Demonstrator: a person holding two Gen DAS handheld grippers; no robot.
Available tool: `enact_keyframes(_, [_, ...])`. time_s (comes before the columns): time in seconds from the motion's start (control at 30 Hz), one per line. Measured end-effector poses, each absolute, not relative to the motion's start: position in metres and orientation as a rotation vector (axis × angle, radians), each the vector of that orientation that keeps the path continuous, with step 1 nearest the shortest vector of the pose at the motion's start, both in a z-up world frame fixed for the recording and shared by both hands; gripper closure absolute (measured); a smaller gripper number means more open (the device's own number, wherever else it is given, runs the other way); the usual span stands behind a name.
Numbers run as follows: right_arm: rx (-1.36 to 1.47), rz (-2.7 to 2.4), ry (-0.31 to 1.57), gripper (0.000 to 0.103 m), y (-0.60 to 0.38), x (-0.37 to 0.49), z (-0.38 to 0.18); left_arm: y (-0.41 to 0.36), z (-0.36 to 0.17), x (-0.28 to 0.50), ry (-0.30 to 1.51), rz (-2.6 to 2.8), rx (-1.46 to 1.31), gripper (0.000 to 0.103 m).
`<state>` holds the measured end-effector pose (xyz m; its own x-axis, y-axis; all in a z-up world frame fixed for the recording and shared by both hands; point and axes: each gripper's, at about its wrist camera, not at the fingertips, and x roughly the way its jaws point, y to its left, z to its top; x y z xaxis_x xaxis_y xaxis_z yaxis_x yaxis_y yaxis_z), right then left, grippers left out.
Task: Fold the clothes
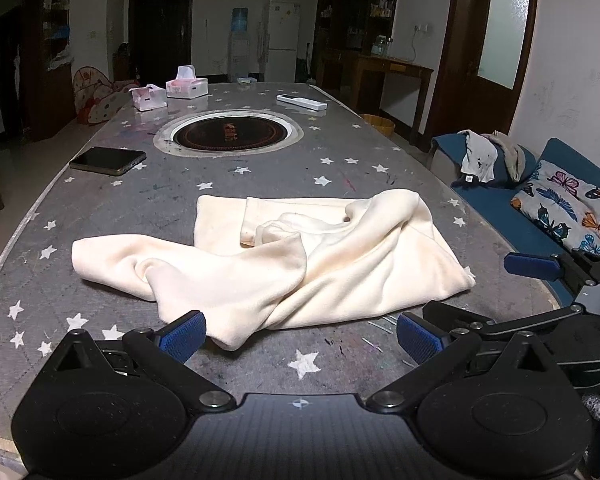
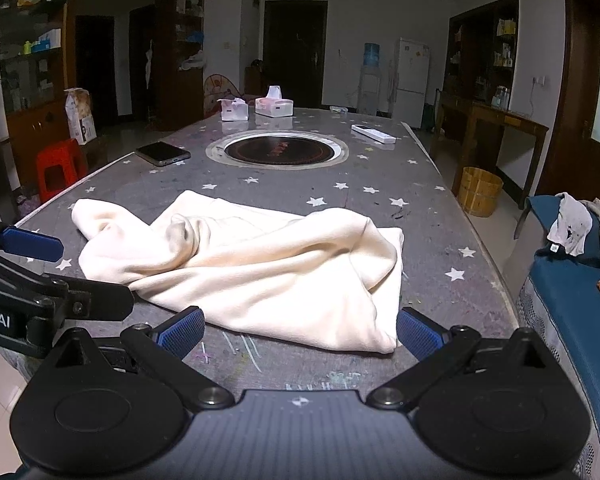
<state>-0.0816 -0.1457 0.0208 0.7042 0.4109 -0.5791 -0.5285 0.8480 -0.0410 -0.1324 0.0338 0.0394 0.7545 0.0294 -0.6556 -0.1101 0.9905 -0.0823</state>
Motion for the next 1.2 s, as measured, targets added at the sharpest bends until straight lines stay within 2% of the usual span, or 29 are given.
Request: enact_keyframes(1.2, [-0.204, 0.527, 0.656, 0.0, -0.13, -0.041, 0.013, 0.046, 0.034, -0.095, 0.766, 0.073, -0.167, 0.0])
